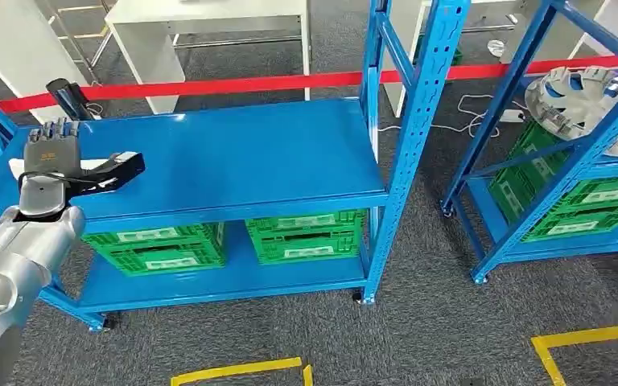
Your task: Take the parts from the cabinet and place them on the table.
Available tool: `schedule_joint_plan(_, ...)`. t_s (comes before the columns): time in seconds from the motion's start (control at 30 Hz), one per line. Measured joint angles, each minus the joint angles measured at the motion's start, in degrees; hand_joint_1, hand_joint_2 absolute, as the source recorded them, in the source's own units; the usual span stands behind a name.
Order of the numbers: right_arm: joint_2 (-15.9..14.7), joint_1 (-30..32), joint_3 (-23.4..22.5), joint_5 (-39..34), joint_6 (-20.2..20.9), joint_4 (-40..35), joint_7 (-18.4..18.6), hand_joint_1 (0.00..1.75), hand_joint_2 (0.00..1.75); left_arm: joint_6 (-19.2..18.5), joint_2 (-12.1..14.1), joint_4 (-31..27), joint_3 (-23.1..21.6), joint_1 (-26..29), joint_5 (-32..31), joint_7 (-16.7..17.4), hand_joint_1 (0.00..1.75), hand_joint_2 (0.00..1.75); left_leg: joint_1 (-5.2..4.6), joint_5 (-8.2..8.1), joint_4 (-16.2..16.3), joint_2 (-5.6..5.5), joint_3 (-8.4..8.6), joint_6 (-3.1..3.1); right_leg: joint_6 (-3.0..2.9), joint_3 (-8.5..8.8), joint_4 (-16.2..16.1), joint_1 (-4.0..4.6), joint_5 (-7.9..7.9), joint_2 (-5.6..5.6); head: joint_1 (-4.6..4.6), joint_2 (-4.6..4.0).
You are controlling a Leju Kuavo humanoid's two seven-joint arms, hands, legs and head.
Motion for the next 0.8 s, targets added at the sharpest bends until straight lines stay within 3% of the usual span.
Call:
schedule_joint_plan(0.03, 0.0, -0.1, 0.0, 0.0, 0.0, 0.0, 0.0, 0.00, 0.00, 0.0, 0.1, 0.2, 0.1, -0.2, 0.0, 0.0, 0.00, 0.00, -0.31, -2.66, -0.6, 0.05, 0.04, -0.02, 0.28, 0.03, 0.0, 0.13, -0.08, 0.04, 0.02, 0.00)
schedule_joint_plan(0.13, 0.1, 0.0, -0.2, 0.0, 0.0, 0.0, 0.0, 0.00, 0.00, -0.2, 0.2, 0.3, 0.1, -0.1, 0.0, 0.0, 0.00, 0.00, -0.51, -1.40, -0.6, 0.02, 0.51, 0.95, 1.26, 0.14, -0.2, 0.17, -0.55, -0.13, -0.20, 0.00)
schedule_joint_plan(0.17, 0.0, -0.2, -0.3, 0.0, 0.0, 0.0, 0.0, 0.00, 0.00, -0.2, 0.3, 0.2, 0.1, -0.1, 0.0, 0.0, 0.00, 0.00, 0.06, -1.28, -1.2, 0.00, 1.18, 1.23, 1.75, 0.42, -0.2, 0.57, -1.01, -0.17, -0.26, 0.00)
schedule_joint_plan(0.2, 0.1, -0.2, -0.3, 0.0, 0.0, 0.0, -0.1, 0.00, 0.00, -0.2, 0.2, 0.2, 0.1, -0.2, 0.0, 0.0, 0.00, 0.00, 0.22, -1.39, -1.4, 0.07, 1.67, 1.57, 2.00, 0.18, 0.9, 0.43, -1.46, -0.10, -0.09, 0.00)
schedule_joint_plan(0.23, 0.1, -0.3, -0.3, 0.0, 0.0, 0.0, 0.0, 0.00, 0.00, -0.2, 0.3, 0.2, 0.1, -0.4, 0.0, 0.1, 0.00, 0.00, 0.30, -1.63, -1.5, 0.15, 1.94, 1.93, 2.18, -1.39, 3.9, 0.31, -2.79, -0.08, 0.24, 0.00)
schedule_joint_plan(0.3, 0.0, -0.3, -0.3, 0.0, 0.0, 0.0, 0.2, 0.00, 0.00, -0.8, 0.2, 0.3, 0.2, -0.3, 0.0, 0.7, 0.00, 0.00, 0.28, -2.08, -1.4, 0.18, 2.15, 2.25, 2.53, -7.39, 13.9, 0.11, -6.57, -0.10, 0.20, 0.00)
schedule_joint_plan(0.33, 0.0, -0.2, -0.4, 0.0, 0.0, 0.0, 0.3, 0.00, 0.00, -1.1, 0.0, 0.5, 0.3, -0.2, 0.0, 1.0, 0.00, 0.00, 0.28, -2.28, -1.3, 0.12, 2.17, 2.25, 2.62, -9.88, 17.4, 0.11, -7.27, -0.10, 0.20, 0.00)
schedule_joint_plan(0.37, 0.0, -0.2, -0.4, 0.0, 0.0, 0.0, 0.3, 0.00, 0.00, -1.4, 0.0, 0.5, 0.3, -0.1, 0.0, 1.4, 0.00, 0.00, 0.28, -2.45, -1.1, 0.06, 2.24, 2.25, 2.67, -11.12, 18.5, 0.05, -6.81, -0.11, 0.22, 0.00)
schedule_joint_plan(0.4, 0.0, -0.2, -0.4, 0.0, 0.0, 0.0, 0.3, 0.00, 0.00, -1.7, 0.0, 0.6, 0.4, -0.1, 0.3, 1.9, 0.00, 0.00, 0.29, -2.76, -1.0, -0.03, 2.46, 2.15, 2.69, -11.17, 16.8, -0.06, -4.56, -0.12, 0.20, 0.00)
schedule_joint_plan(0.47, -0.2, -0.2, -0.4, 0.2, 0.0, 0.0, 0.4, 0.00, 0.00, -2.3, 0.0, 0.7, 0.9, -0.1, 0.6, 2.9, 0.00, 0.00, 0.36, -3.53, -0.6, -0.08, 3.08, 1.72, 2.55, -7.18, 6.5, -0.19, 2.01, -0.20, 0.20, 0.00)
schedule_joint_plan(0.5, -0.2, -0.2, -0.4, 0.3, 0.0, 0.0, 0.4, 0.00, 0.00, -2.9, 0.0, 0.8, 1.3, -0.2, 0.7, 3.2, 0.00, 0.00, 0.36, -4.00, -0.3, -0.08, 3.21, 1.35, 2.48, -5.20, 1.5, -0.25, 3.78, -0.32, 0.20, 0.00)
schedule_joint_plan(0.53, -0.2, -0.4, -0.4, 0.4, 0.0, 0.0, 0.5, 0.00, 0.00, -3.2, 0.3, 0.8, 1.7, -0.3, 0.8, 3.5, 0.00, 0.00, -0.07, -4.32, 0.0, -0.12, 2.99, 0.93, 2.34, -4.42, 1.1, 0.05, 2.73, -0.23, 0.24, 0.00)
schedule_joint_plan(0.57, -0.2, -0.4, -0.5, 0.4, 0.0, 0.0, 0.5, 0.00, 0.00, -3.5, 0.5, 0.9, 1.9, -0.2, 1.0, 3.6, 0.00, 0.00, -0.03, -4.40, -0.1, -0.15, 2.98, 0.76, 1.95, -4.57, 1.0, -0.15, 2.94, -0.06, 0.13, 0.00)
schedule_joint_plan(0.63, -0.2, -0.3, -0.5, 0.5, 0.0, 0.0, 0.5, 0.00, 0.00, -3.4, 1.4, 1.1, 2.7, 0.2, 1.9, 3.5, 0.00, 0.00, -0.13, -4.40, -0.2, -0.10, 3.02, 1.81, 2.03, -4.49, 0.8, -0.15, 3.17, 0.03, 0.17, 0.00)
schedule_joint_plan(0.8, -0.2, -0.2, -0.9, 0.6, 0.1, 0.0, 0.6, 0.00, 0.00, -2.8, 3.2, 1.6, 4.7, 1.7, 2.5, 3.5, 0.00, 0.00, -0.13, -4.38, -1.1, 0.11, 3.93, 1.51, 1.36, -4.32, 0.8, -0.05, 2.83, 0.29, 0.18, 0.00)
